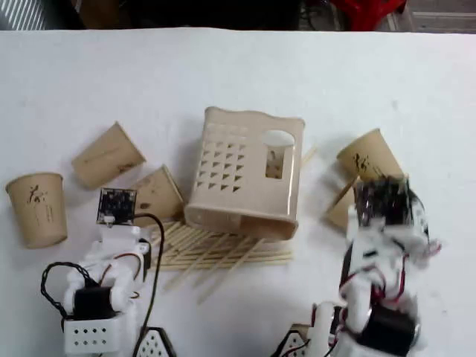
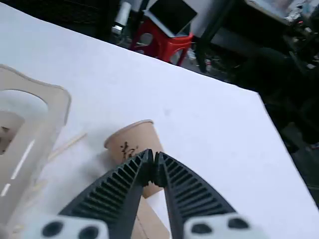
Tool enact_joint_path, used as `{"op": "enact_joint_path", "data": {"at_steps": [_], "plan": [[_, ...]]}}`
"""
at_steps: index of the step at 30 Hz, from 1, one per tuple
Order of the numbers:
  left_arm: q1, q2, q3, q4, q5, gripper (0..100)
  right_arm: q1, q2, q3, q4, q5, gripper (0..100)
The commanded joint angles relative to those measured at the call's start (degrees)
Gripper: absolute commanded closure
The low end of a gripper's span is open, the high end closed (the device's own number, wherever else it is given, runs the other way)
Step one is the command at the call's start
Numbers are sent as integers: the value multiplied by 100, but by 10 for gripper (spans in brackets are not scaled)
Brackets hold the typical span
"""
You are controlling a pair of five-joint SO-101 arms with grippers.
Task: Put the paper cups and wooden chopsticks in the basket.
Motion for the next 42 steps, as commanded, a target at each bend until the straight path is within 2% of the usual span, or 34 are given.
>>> {"op": "enact_joint_path", "data": {"at_steps": [1,7,15,22,35,38,41,42], "plan": [[31,-31,-9,35,-44,890,-910,2519,-1600,180,-396,937],[31,-31,-9,35,-44,890,-1921,5332,-3429,646,-774,775],[31,-31,-9,35,-44,890,-2598,7653,-4765,646,-782,776],[31,-31,-9,35,-44,890,-2580,8848,-5275,620,-782,776],[31,-31,-9,35,-44,890,-2536,10062,-5275,-198,-738,777],[31,-31,-9,35,-44,890,-2536,10255,-5275,-479,-730,843],[31,-31,-9,35,-44,890,-2484,10299,-5275,-919,-730,995],[31,-31,-9,35,-44,890,-2440,10299,-5284,-980,-730,979]]}}
